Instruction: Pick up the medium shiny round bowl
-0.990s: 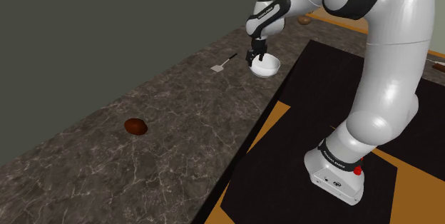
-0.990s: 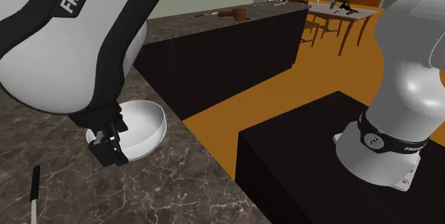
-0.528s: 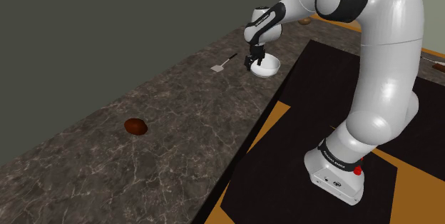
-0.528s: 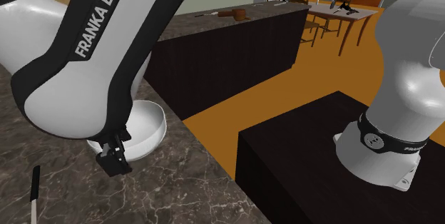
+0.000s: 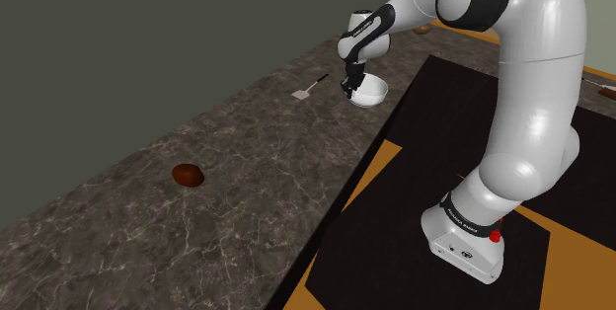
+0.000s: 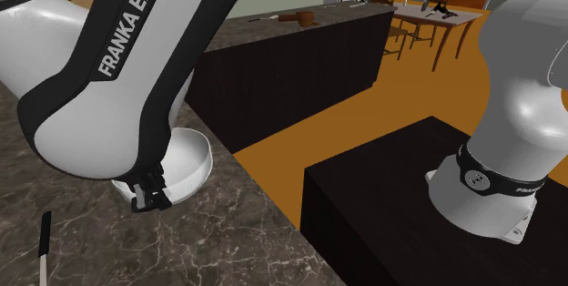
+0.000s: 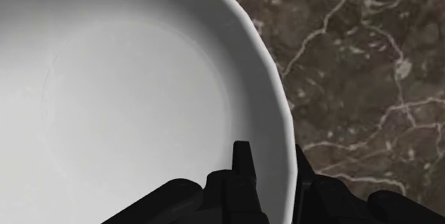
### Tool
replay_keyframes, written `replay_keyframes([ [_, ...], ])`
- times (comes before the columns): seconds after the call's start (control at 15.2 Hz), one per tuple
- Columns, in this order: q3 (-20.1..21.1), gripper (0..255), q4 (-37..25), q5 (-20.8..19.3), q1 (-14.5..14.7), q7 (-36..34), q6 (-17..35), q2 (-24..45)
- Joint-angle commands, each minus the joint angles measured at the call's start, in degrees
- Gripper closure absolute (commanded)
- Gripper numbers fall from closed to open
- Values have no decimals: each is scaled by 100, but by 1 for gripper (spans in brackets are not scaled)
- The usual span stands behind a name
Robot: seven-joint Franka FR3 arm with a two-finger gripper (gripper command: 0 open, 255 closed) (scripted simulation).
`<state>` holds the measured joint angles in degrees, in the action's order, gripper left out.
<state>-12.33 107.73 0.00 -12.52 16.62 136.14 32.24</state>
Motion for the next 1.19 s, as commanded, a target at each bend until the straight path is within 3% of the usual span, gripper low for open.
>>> replay_keyframes([
  [0.0,-1,255,4,0,-1,-1,-1,2],
  [1.12,-99,255,-114,-139,88,-12,-884,-772],
])
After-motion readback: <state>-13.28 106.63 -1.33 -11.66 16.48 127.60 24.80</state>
